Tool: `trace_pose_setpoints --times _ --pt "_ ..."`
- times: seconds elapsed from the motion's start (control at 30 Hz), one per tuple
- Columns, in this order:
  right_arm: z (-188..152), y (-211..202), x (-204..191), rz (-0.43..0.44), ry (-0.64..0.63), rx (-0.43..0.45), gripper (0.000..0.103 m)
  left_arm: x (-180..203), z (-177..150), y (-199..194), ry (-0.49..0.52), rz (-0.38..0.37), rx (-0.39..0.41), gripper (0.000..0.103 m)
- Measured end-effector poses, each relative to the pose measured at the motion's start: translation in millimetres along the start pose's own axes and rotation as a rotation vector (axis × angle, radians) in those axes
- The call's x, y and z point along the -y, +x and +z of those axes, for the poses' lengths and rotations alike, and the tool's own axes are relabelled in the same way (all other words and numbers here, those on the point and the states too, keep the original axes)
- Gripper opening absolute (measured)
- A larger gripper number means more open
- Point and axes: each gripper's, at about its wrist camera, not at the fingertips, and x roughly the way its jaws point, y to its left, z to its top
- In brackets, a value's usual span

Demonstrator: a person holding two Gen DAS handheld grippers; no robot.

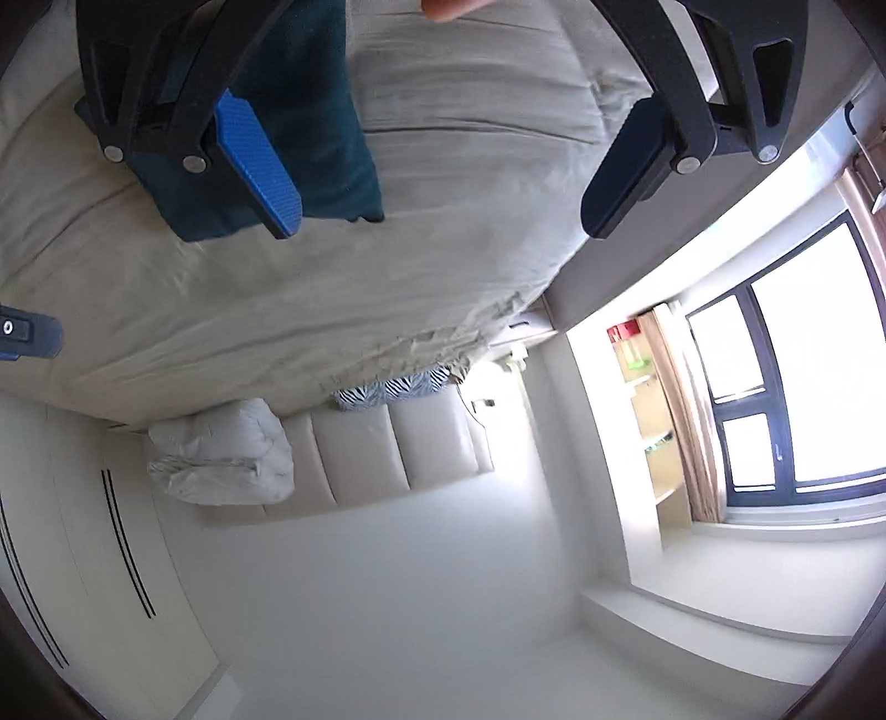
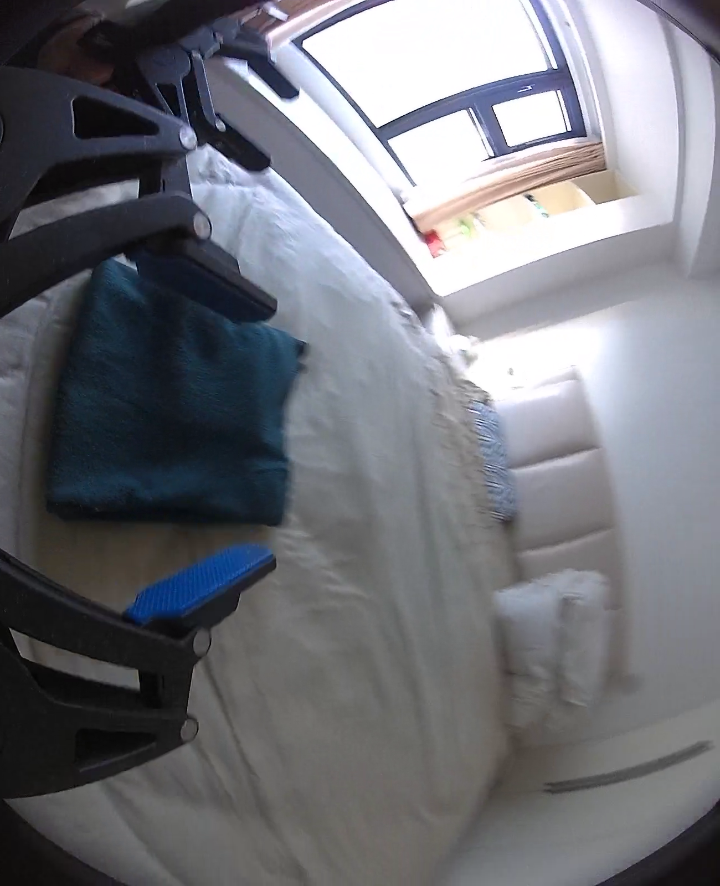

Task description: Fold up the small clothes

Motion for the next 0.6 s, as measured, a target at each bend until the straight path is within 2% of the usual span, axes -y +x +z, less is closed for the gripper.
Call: trace_pose_setpoints --times 0.03,0.1,0.17,0.23,0.3,0.4,0.47,0.57,0.6 --pt "7 -17 -1 -0.029 -0.023 0.065 0.103 -6 7 -6 -0.021 -0.032 0.006 0.103" --pt "16 -43 -10 -0.074 -0.083 0.164 0.103 -18 19 -11 -0.069 -0.075 -0.007 0.103" --pt "26 -57 -16 -0.079 -0.103 0.174 0.103 -30 28 -12 -0.143 -0.103 -0.036 0.103" --pt "32 -68 -17 -0.063 -0.086 0.169 0.103 -37 30 -7 -0.215 -0.128 -0.111 0.103" --pt "34 -72 -17 -0.052 -0.065 0.139 0.103 -39 26 0 -0.248 -0.130 -0.178 0.103" --pt "27 -70 -15 -0.052 -0.047 0.065 0.103 -34 11 10 -0.217 -0.113 -0.228 0.103" --pt "17 -73 -17 -0.061 -0.047 0.023 0.103 -27 -4 23 -0.196 -0.130 -0.300 0.103" --pt "-2 -52 -16 -0.086 -0.045 -0.062 0.103 -13 -31 32 -0.189 -0.166 -0.391 0.103" --pt "-10 -43 -15 -0.105 -0.034 -0.115 0.103 -8 -39 35 -0.180 -0.171 -0.419 0.103"
